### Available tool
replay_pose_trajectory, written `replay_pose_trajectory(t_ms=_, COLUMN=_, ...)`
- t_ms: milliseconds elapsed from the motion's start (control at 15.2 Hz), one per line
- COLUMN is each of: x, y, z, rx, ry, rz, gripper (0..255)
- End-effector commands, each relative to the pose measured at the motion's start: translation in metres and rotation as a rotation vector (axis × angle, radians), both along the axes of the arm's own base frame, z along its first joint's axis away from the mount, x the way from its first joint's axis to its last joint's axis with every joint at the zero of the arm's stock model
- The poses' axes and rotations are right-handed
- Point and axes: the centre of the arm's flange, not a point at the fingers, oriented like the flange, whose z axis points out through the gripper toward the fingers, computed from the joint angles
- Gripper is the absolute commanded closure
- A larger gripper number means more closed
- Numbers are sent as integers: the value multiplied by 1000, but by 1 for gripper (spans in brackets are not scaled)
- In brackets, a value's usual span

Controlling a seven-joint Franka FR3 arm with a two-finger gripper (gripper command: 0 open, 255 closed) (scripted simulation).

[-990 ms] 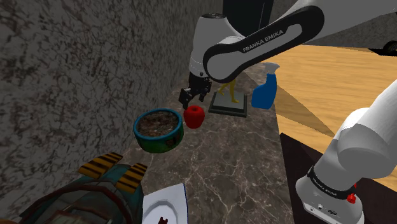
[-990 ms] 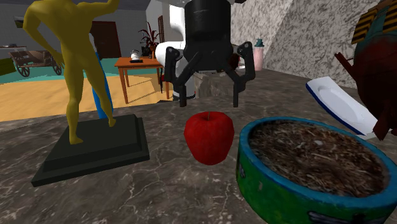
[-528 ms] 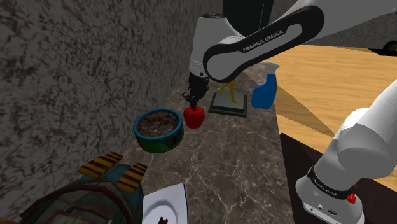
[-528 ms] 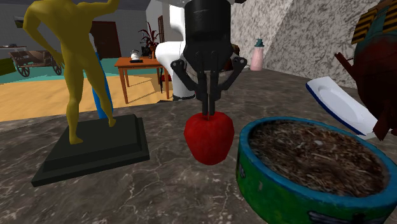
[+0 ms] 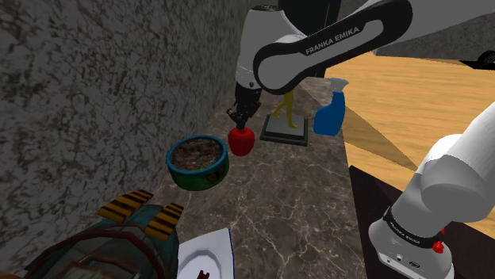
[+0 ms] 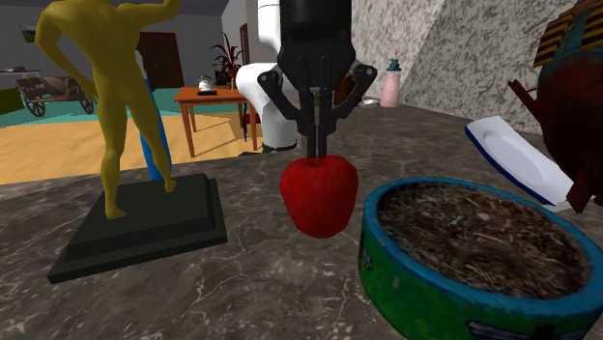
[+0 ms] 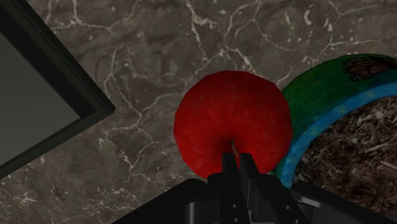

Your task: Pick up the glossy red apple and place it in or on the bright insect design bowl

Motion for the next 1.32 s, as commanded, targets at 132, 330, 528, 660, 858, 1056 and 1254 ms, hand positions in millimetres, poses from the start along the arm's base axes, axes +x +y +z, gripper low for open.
replay_pose_trajectory(t_ms=132, x=0, y=1, z=21, rx=0, ry=0, rz=0, gripper=255)
replay_pose_trajectory(t_ms=330, x=0, y=1, z=37, rx=0, ry=0, rz=0, gripper=255)
replay_pose_trajectory(t_ms=528, x=0, y=1, z=53, rx=0, ry=0, rz=0, gripper=255)
replay_pose_trajectory(t_ms=660, x=0, y=1, z=63, rx=0, ry=0, rz=0, gripper=255)
replay_pose_trajectory(t_ms=858, x=0, y=1, z=79, rx=0, ry=0, rz=0, gripper=255)
replay_pose_trajectory(t_ms=1056, x=0, y=1, z=95, rx=0, ry=0, rz=0, gripper=255)
replay_pose_trajectory(t_ms=1254, x=0, y=1, z=111, rx=0, ry=0, rz=0, gripper=255)
